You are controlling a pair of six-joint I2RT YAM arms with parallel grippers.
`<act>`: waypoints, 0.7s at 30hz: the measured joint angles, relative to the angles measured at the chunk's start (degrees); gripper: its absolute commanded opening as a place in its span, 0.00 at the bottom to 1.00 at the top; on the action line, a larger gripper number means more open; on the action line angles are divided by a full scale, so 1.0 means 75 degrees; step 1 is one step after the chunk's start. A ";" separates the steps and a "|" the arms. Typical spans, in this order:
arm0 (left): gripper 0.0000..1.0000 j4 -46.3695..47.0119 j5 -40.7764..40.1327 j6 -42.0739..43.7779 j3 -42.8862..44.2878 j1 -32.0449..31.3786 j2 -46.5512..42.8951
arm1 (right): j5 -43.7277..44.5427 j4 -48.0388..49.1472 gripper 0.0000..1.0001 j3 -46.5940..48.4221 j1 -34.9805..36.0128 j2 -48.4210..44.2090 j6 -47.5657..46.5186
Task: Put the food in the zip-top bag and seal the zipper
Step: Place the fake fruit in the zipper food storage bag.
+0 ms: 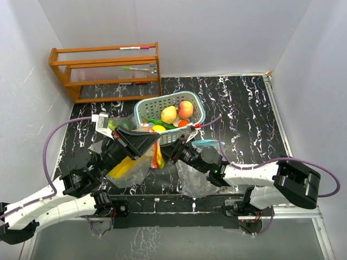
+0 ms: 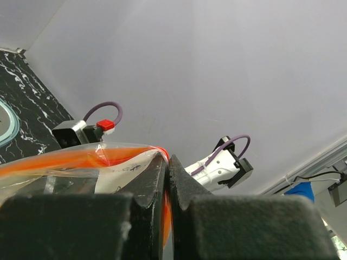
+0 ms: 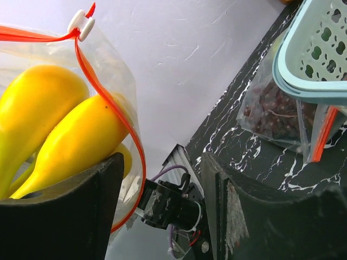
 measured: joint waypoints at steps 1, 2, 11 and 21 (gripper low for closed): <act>0.00 0.0026 0.0023 0.0000 0.0000 0.0000 0.0029 | 0.0003 0.0003 0.60 -0.0052 -0.0003 -0.0026 0.0035; 0.00 0.0055 0.0047 0.0000 0.0000 0.0000 0.0055 | 0.0006 0.0006 0.58 -0.0096 -0.0003 -0.0055 0.0079; 0.00 0.0262 0.0221 -0.0032 0.0000 0.0000 0.0195 | -0.0323 0.0565 0.08 -0.0204 -0.0015 -0.0119 0.0233; 0.00 -0.0737 -0.0242 -0.0003 -0.0070 0.0000 -0.0216 | 0.1708 -0.3751 0.08 0.0498 -0.0009 -0.2011 -0.1000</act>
